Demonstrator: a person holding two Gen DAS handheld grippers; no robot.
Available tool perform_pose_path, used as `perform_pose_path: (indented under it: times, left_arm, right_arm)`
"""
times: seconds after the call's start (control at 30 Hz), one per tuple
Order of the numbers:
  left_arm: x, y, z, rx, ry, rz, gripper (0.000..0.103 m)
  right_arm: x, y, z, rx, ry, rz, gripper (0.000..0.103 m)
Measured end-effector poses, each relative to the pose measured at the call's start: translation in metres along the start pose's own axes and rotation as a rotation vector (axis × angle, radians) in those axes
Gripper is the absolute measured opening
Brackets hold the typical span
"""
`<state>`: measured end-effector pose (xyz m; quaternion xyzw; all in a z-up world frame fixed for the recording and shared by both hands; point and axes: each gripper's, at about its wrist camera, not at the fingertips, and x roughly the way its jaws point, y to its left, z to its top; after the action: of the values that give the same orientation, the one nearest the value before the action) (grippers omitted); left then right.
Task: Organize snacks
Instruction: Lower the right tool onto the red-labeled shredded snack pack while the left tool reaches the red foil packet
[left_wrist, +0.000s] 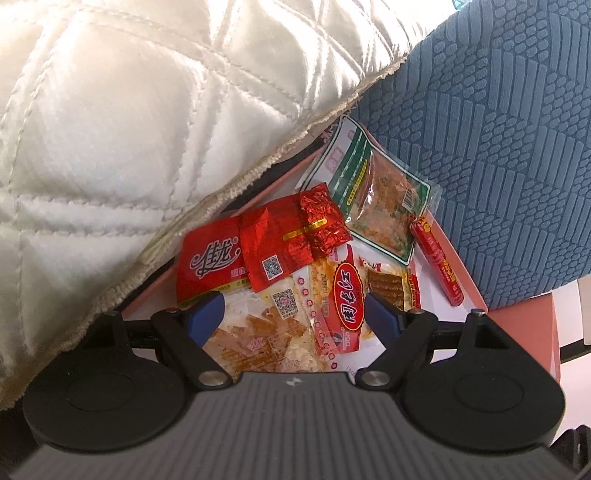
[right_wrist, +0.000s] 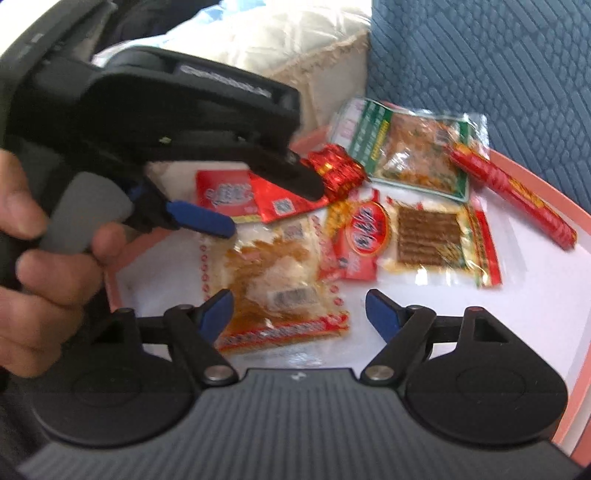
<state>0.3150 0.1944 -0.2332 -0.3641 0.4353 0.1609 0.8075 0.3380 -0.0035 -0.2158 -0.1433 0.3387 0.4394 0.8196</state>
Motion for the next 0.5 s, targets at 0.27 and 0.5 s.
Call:
perform_pose_path:
  times: [0.27, 0.5]
  left_arm:
    - [-0.006, 0.008, 0.001, -0.023, -0.009, -0.019, 0.086]
    - [-0.006, 0.009, 0.000, -0.026, -0.009, -0.023, 0.086]
  right_arm:
    - [0.017, 0.016, -0.007, -0.115, 0.049, -0.044, 0.076]
    - [0.010, 0.022, -0.003, -0.121, 0.081, -0.026, 0.040]
